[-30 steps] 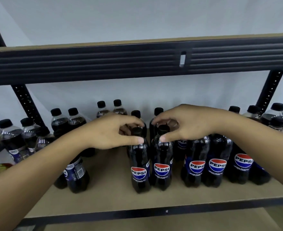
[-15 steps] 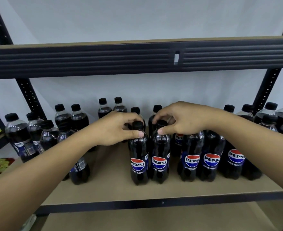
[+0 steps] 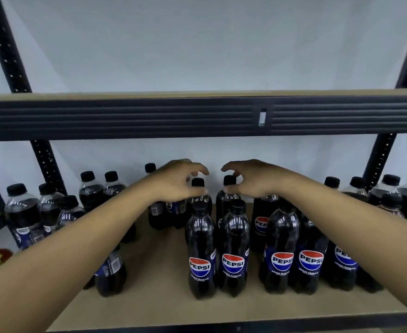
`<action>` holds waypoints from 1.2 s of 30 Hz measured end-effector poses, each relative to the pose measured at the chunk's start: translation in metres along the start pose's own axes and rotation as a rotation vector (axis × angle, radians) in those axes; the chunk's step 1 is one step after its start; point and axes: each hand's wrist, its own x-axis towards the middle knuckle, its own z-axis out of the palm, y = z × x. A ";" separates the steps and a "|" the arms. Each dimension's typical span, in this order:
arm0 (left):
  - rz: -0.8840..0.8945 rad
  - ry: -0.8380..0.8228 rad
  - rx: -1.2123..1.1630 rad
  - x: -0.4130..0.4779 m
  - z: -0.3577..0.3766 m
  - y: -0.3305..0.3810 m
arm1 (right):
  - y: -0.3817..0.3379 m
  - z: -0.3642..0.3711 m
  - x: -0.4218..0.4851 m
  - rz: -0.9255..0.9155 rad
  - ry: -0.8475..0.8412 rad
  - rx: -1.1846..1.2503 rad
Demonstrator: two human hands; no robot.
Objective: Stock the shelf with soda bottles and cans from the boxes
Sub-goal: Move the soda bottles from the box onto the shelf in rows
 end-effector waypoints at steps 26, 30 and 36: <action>-0.003 -0.038 -0.119 0.004 0.020 -0.012 | 0.004 0.008 -0.001 -0.087 0.117 -0.002; -0.025 0.033 -0.091 -0.013 0.013 -0.009 | -0.003 -0.004 -0.014 -0.161 0.148 -0.003; -0.039 0.087 -0.021 -0.070 -0.020 -0.014 | -0.048 -0.014 -0.032 -0.317 0.091 -0.019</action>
